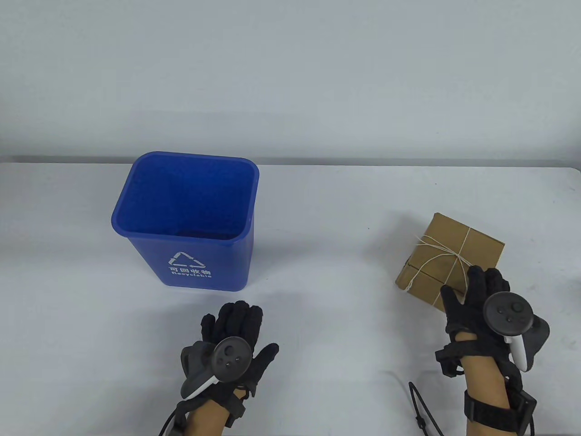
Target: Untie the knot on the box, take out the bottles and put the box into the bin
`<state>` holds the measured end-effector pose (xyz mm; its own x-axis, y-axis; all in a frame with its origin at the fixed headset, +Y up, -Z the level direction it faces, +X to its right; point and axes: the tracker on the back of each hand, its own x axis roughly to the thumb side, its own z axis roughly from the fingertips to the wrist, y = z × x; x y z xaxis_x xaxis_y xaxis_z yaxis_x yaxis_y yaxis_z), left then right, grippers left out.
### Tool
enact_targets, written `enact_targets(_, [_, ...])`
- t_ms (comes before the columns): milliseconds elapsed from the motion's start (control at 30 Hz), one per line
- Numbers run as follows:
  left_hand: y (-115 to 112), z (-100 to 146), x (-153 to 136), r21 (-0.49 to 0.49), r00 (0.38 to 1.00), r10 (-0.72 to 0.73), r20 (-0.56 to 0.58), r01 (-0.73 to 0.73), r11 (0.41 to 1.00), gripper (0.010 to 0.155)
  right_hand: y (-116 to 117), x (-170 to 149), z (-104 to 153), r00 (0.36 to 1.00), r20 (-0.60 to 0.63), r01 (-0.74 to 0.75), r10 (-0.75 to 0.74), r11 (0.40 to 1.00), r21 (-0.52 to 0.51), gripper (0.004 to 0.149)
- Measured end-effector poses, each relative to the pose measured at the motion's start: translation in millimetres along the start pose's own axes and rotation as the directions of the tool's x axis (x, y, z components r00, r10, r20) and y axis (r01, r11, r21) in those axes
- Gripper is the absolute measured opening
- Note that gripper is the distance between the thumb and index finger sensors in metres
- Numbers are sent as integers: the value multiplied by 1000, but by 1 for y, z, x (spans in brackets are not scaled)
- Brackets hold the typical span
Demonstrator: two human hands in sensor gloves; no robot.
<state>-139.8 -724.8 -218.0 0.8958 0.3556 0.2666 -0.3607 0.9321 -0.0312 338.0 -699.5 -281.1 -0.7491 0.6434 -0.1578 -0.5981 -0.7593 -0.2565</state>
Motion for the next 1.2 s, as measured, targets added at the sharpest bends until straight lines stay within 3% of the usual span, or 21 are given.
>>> enact_targets(300, [0, 0, -1, -6, 1000, 4, 1, -4, 1000, 86, 5, -24, -11, 991, -123, 47, -47, 999, 0, 84])
enact_targets(667, [0, -1, -2, -18, 1000, 11, -1, -11, 1000, 86, 10, -44, -20, 972, -187, 135, -141, 990, -43, 82])
enact_targets(1200, [4, -10, -6, -23, 999, 45, -29, -46, 999, 85, 22, -38, -25, 970, -159, 195, -186, 980, 41, 81])
